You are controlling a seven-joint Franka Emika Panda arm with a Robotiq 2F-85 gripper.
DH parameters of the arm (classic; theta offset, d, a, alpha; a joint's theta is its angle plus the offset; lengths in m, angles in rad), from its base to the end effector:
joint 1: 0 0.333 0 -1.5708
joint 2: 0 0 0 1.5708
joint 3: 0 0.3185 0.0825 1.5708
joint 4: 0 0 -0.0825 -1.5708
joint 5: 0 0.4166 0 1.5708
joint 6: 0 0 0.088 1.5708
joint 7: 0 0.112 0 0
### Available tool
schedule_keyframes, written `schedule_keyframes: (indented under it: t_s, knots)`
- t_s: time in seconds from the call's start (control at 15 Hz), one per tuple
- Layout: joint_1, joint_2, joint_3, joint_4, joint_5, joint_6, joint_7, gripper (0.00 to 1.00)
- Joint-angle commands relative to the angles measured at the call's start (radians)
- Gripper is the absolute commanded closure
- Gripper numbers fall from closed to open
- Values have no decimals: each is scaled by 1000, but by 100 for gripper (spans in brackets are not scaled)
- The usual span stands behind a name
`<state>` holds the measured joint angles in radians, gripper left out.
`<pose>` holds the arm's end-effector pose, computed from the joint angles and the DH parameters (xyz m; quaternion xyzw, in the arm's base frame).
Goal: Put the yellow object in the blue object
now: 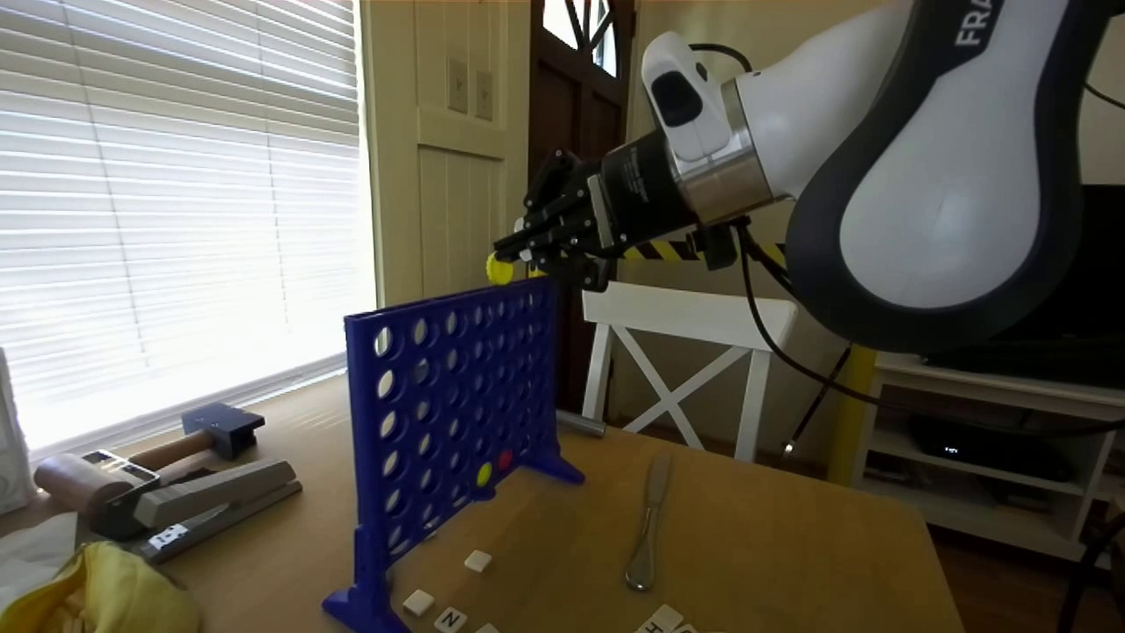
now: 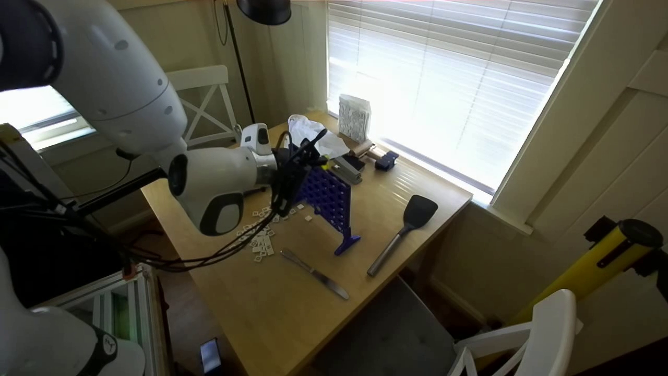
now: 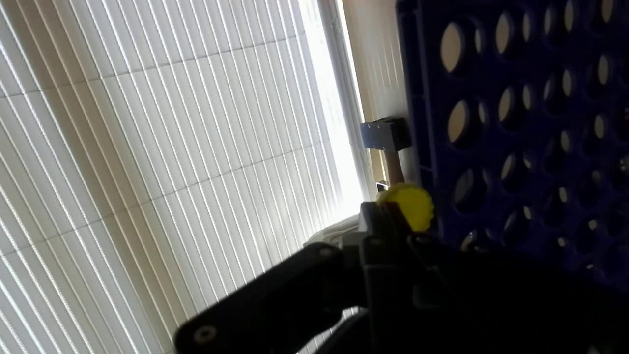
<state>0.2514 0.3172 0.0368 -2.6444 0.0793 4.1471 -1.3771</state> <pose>0.4537 0.1228 0.2541 0.5875 0.5859 0.4713 0.2990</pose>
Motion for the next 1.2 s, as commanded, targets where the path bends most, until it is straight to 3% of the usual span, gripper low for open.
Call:
schedule_keyframes:
  t_s: [0.0,1.13]
  knots:
    - [-13,36,-8,13,-58,63,13,99]
    - [-10,75,-22,23,-61,92,12,99]
